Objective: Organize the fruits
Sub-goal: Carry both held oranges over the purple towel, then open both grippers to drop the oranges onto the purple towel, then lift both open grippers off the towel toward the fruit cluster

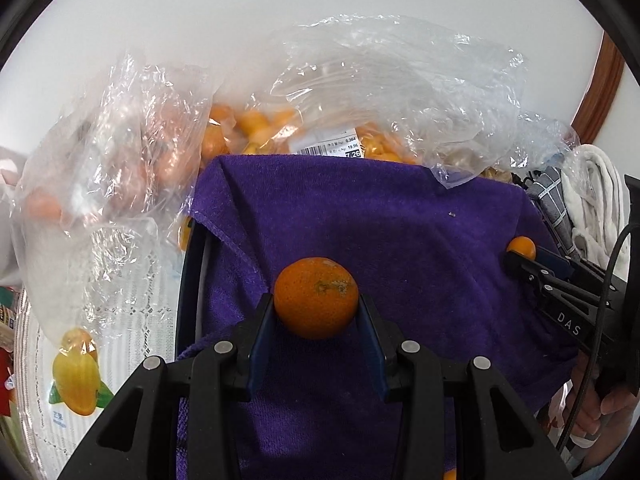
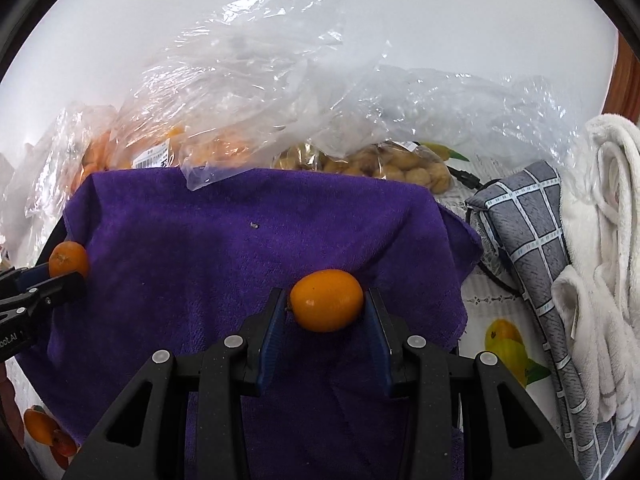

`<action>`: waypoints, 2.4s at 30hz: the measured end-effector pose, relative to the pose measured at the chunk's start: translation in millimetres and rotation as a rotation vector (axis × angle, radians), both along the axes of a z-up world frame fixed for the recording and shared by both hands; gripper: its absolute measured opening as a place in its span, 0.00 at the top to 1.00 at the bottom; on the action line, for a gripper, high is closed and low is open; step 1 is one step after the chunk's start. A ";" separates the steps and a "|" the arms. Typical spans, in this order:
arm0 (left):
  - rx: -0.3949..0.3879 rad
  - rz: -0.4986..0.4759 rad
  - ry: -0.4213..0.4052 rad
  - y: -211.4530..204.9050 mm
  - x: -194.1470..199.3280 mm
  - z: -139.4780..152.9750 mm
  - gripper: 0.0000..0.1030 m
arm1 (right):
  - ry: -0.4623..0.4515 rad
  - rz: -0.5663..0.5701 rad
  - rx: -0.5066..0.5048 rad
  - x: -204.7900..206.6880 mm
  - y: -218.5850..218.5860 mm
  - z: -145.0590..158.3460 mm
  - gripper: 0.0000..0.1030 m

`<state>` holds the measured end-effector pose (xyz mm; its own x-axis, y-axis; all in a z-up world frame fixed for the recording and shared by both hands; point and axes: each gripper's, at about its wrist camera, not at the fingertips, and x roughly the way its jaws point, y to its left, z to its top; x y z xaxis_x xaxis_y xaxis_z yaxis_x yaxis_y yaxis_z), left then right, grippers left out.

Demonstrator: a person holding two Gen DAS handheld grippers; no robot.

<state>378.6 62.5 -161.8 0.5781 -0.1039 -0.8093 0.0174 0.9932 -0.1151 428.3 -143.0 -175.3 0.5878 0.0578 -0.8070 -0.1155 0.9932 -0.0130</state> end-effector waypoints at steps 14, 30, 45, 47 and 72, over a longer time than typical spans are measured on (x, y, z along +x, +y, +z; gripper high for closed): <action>-0.018 0.005 0.035 1.3 5.1 -9.9 0.61 | 0.004 0.000 0.033 1.6 -9.9 4.8 0.47; 0.014 0.008 -0.034 0.9 -4.5 -2.4 0.47 | -0.064 0.030 0.040 -16.5 3.4 22.7 0.35; -0.003 0.064 -0.096 18.2 -12.4 16.3 0.47 | -0.127 0.050 -0.002 -25.1 10.9 41.9 0.35; 0.001 0.070 -0.111 20.0 -13.8 19.3 0.47 | -0.131 0.054 -0.004 -26.0 12.1 43.1 0.35; 0.118 -0.034 -0.325 -15.0 -56.8 105.9 0.48 | -0.021 0.002 0.071 -125.1 -7.4 75.3 0.40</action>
